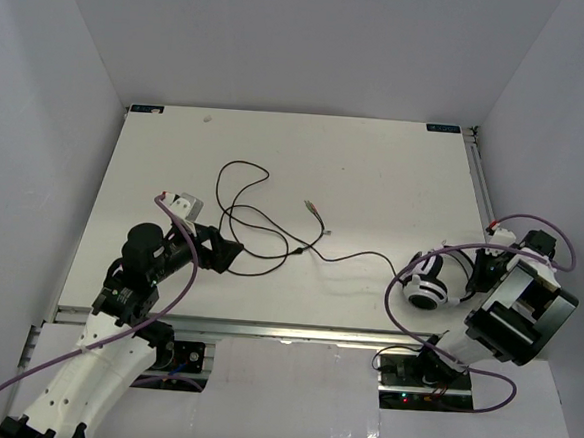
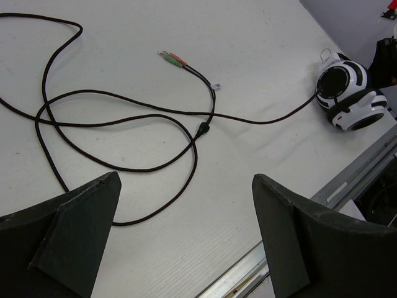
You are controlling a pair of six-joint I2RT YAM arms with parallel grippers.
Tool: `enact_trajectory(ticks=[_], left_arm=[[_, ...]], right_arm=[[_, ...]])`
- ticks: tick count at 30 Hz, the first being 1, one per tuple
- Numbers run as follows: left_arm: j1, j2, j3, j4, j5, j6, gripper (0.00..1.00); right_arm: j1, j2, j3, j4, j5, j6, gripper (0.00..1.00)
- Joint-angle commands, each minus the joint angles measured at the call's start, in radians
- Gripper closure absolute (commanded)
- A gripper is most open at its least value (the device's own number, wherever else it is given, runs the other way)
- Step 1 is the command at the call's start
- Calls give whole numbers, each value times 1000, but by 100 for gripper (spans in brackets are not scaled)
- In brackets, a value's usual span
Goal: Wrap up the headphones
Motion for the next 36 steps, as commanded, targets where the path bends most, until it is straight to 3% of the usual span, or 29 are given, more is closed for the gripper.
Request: enact_trajectory(ticks=[1,7,13,17,20,27,33,36], left_arm=[[-2,1,-5,1,7,7,2],[-2,2,-2,2,24,8,2],[-2,6,-5,36,122,12,2],[-2,20,-13,70,190,2,2],[-2,35,-13,97,222,-3,2],[-3,43,-28,196,312,-9,2],[-31,37,-80,478,376,-8,2],[-100,136,-51,576,346,14,2]], right_arm=[[1,49,-48,48,-25,3,90],[1,-114,-45,5,-57,7,92],[37,-275,92,-120,-156,84,92],[172,-350,190,-133,-159,188,92],[353,-383,247,-99,-98,292,92],[607,-322,414,-46,-10,359,92],[717,-233,614,-66,45,324,92],[745,-198,682,-58,94,357,92]])
